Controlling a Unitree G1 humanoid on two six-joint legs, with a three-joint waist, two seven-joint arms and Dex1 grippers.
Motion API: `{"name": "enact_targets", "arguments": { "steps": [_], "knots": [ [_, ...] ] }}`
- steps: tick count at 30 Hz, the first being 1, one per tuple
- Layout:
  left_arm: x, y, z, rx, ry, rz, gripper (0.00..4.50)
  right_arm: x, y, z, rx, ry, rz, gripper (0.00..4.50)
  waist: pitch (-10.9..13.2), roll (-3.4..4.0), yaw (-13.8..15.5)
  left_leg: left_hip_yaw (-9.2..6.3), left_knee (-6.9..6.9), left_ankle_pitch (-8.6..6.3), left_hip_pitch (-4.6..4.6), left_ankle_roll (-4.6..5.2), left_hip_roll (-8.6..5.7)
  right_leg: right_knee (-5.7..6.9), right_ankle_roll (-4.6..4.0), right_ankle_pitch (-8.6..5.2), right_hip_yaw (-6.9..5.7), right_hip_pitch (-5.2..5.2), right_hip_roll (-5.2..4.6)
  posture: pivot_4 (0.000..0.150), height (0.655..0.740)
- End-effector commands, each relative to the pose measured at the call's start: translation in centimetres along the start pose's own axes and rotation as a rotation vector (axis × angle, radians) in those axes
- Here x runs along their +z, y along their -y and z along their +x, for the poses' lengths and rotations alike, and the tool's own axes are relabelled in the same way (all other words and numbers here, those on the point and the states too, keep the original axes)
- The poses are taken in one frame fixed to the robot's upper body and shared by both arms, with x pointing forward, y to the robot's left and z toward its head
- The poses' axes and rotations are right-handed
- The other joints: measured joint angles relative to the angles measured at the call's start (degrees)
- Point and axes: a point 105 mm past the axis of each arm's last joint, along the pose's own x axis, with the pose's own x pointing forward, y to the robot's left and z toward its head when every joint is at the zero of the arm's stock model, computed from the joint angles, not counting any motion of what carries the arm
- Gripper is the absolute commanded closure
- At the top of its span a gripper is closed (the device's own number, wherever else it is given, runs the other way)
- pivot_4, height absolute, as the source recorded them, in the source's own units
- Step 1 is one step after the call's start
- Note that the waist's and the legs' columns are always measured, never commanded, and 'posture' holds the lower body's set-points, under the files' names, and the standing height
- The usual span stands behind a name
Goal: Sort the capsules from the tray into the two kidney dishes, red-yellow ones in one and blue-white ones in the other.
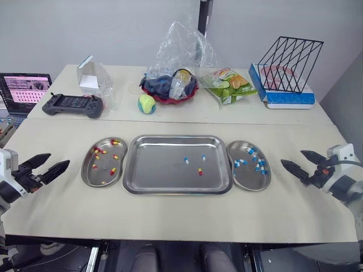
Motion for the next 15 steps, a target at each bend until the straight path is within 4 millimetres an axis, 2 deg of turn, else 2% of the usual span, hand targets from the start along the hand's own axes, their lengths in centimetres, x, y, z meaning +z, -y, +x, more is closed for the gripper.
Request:
{"name": "enact_targets", "arguments": {
  "steps": [1, 9, 15],
  "knots": [
    [1.37, -0.33, -0.21, 0.013, 0.048, 0.039, 0.06, 1.33, 0.36, -0.14, -0.010, 0.050, -0.030, 0.00, 0.0, 0.00, -0.1, 0.00, 0.00, 0.00, 0.00, 0.00, 0.00, 0.00, 0.00, 0.00, 0.00, 0.00, 0.00, 0.150, 0.7174],
    [1.83, -0.57, -0.45, 0.000, 0.035, 0.074, 0.06, 1.37, 0.59, -0.16, -0.002, 0.039, -0.040, 0.00, 0.0, 0.00, -0.5, 0.00, -0.01, 0.00, 0.00, 0.00, 0.00, 0.00, 0.00, 0.00, 0.00, 0.00, 0.00, 0.150, 0.7174],
    [1.67, 0.00, -0.47, -0.058, 0.007, 0.123, 0.06, 1.64, 0.74, 0.06, 0.011, 0.036, -0.052, 0.00, 0.0, 0.00, -1.0, -0.01, -0.03, 0.00, 0.01, 0.00, 0.00, 0.00, 0.00, 0.00, 0.00, 0.00, 0.00, 0.150, 0.7174]
  ]
}}
